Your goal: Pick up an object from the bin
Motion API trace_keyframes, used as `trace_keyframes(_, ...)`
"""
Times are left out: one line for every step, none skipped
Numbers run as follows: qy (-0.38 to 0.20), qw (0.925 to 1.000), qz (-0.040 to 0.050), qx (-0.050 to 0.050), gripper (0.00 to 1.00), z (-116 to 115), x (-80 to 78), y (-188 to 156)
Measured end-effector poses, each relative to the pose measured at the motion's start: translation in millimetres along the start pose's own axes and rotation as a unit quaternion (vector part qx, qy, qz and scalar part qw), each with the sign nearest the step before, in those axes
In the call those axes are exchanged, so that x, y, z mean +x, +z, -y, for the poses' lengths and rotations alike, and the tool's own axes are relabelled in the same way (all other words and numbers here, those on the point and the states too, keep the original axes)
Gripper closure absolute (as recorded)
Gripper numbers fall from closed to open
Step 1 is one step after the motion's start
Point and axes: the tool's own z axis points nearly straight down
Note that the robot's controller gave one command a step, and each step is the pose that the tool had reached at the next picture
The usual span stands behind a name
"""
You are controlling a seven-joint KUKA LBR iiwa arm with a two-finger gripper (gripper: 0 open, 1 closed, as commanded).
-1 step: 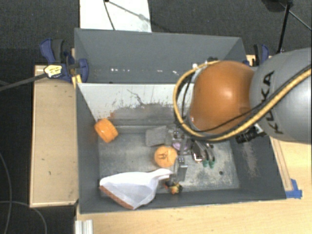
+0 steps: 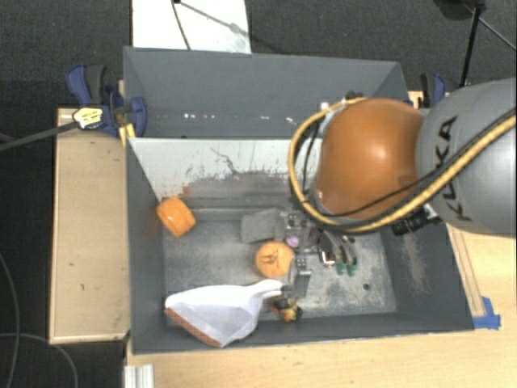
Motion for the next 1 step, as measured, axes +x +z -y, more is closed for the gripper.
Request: trace_keyframes(0.012,0.9999,0.0038,-0.001,0.0,20.8,-19.7,51.7)
